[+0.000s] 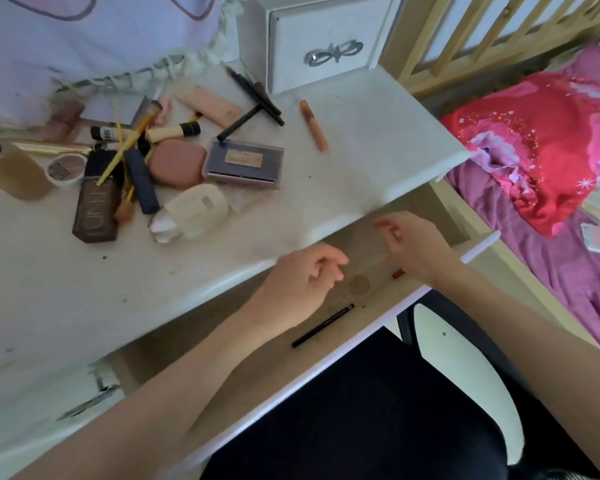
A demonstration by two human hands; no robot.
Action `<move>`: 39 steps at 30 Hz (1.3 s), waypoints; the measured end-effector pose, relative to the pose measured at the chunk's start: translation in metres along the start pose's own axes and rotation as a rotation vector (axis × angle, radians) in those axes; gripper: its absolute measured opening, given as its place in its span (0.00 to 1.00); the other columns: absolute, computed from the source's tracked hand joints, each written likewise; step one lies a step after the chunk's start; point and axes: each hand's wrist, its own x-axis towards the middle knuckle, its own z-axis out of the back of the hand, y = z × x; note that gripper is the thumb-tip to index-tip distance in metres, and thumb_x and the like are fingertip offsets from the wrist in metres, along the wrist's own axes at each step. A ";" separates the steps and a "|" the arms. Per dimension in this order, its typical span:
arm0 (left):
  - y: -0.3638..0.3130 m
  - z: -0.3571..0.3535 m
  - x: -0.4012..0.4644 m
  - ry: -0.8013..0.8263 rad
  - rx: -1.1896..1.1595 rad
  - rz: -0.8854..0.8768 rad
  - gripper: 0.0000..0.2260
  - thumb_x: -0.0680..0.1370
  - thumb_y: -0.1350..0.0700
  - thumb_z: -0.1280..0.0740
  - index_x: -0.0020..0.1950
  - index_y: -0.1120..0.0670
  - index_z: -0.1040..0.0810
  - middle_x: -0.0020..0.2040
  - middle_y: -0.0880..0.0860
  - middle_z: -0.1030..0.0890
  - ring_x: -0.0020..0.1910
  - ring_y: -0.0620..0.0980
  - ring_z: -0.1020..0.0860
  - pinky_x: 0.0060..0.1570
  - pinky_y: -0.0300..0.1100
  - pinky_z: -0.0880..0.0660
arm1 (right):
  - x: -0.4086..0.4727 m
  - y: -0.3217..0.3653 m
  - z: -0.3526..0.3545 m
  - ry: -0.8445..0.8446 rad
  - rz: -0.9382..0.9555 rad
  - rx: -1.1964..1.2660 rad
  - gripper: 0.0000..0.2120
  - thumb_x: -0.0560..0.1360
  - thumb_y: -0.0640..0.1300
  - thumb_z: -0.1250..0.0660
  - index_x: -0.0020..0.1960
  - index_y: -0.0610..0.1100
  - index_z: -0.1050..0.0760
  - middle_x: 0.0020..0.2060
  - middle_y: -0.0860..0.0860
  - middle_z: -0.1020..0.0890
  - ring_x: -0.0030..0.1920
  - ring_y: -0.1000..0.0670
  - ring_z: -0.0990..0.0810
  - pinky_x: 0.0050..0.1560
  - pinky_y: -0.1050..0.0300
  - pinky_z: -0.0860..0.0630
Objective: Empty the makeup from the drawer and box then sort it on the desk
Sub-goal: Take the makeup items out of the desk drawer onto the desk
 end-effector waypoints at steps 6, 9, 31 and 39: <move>0.047 -0.055 0.020 0.283 0.306 0.338 0.17 0.82 0.57 0.49 0.70 0.51 0.34 0.69 0.50 0.30 0.59 0.47 0.28 0.50 0.33 0.34 | 0.021 -0.058 -0.028 0.366 -0.071 -0.394 0.14 0.76 0.36 0.47 0.56 0.40 0.24 0.52 0.41 0.20 0.48 0.40 0.22 0.49 0.50 0.23; 0.070 -0.070 0.019 0.310 0.325 0.432 0.17 0.82 0.58 0.48 0.71 0.52 0.34 0.69 0.51 0.31 0.61 0.49 0.28 0.55 0.36 0.33 | 0.044 -0.084 -0.043 0.469 -0.115 -0.485 0.19 0.77 0.37 0.44 0.67 0.44 0.32 0.59 0.42 0.24 0.54 0.40 0.24 0.55 0.49 0.25; 0.088 -0.085 0.033 0.306 0.398 0.566 0.07 0.78 0.57 0.38 0.52 0.47 0.23 0.50 0.47 0.23 0.47 0.45 0.26 0.49 0.38 0.31 | 0.051 -0.090 -0.048 0.534 -0.113 -0.677 0.05 0.77 0.35 0.45 0.45 0.39 0.31 0.36 0.45 0.32 0.45 0.42 0.31 0.48 0.50 0.33; 0.078 -0.080 0.019 0.248 0.328 0.605 0.08 0.77 0.56 0.38 0.51 0.50 0.21 0.47 0.50 0.21 0.46 0.47 0.24 0.45 0.38 0.30 | 0.026 -0.064 -0.046 0.454 -0.008 -0.546 0.05 0.78 0.39 0.43 0.45 0.38 0.31 0.33 0.46 0.31 0.30 0.47 0.32 0.28 0.55 0.35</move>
